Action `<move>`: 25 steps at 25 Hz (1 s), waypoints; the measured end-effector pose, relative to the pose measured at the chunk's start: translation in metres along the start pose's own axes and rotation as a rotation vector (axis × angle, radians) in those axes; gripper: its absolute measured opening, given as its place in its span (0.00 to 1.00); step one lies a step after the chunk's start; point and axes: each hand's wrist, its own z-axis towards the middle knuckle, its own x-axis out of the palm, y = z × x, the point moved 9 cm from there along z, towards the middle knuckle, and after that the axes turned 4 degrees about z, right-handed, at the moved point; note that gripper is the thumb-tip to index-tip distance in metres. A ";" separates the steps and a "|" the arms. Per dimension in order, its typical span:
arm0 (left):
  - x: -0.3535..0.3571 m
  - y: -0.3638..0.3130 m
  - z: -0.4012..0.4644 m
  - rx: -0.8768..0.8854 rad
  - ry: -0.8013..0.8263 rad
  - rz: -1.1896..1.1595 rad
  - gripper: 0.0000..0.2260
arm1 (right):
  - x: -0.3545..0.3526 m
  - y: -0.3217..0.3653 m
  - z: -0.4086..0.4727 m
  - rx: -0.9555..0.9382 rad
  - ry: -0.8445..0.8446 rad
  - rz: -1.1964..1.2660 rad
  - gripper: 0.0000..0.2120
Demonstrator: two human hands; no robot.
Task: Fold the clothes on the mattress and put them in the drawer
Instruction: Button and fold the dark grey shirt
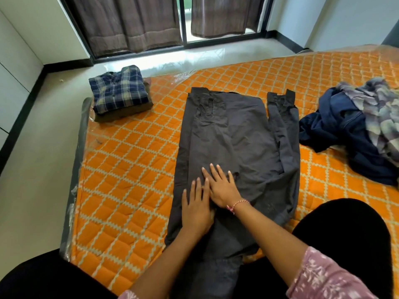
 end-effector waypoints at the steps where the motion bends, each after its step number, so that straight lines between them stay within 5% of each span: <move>1: 0.020 0.006 0.002 0.047 0.025 0.017 0.32 | 0.012 -0.008 -0.001 0.045 0.037 -0.034 0.32; 4: 0.030 0.017 -0.001 0.037 0.029 0.033 0.35 | 0.008 -0.048 0.005 0.214 0.005 -0.065 0.49; 7: 0.017 0.008 0.009 0.055 -0.011 0.172 0.42 | -0.024 -0.080 0.016 0.302 -0.041 -0.103 0.40; 9: -0.004 0.006 0.032 0.029 -0.118 0.202 0.39 | -0.034 -0.067 0.023 0.131 -0.048 -0.189 0.34; 12: 0.017 0.009 0.060 0.083 0.034 0.186 0.33 | -0.020 -0.067 0.014 0.044 0.047 -0.212 0.41; 14: 0.028 0.016 0.069 0.085 0.064 0.160 0.35 | -0.062 -0.104 -0.001 0.230 -0.305 -0.124 0.42; 16: 0.029 0.017 0.072 0.075 0.028 0.148 0.38 | -0.105 -0.168 -0.038 0.564 -0.682 0.042 0.31; 19: 0.015 -0.004 0.083 -0.034 0.040 0.061 0.46 | -0.087 -0.268 -0.075 1.061 -0.696 0.571 0.26; 23: -0.025 -0.082 0.115 0.156 -0.230 -0.095 0.25 | -0.064 -0.298 -0.051 1.036 -0.684 1.062 0.11; 25: -0.029 -0.108 0.142 0.203 -0.121 -0.426 0.17 | -0.071 -0.305 -0.049 1.080 -0.821 1.314 0.06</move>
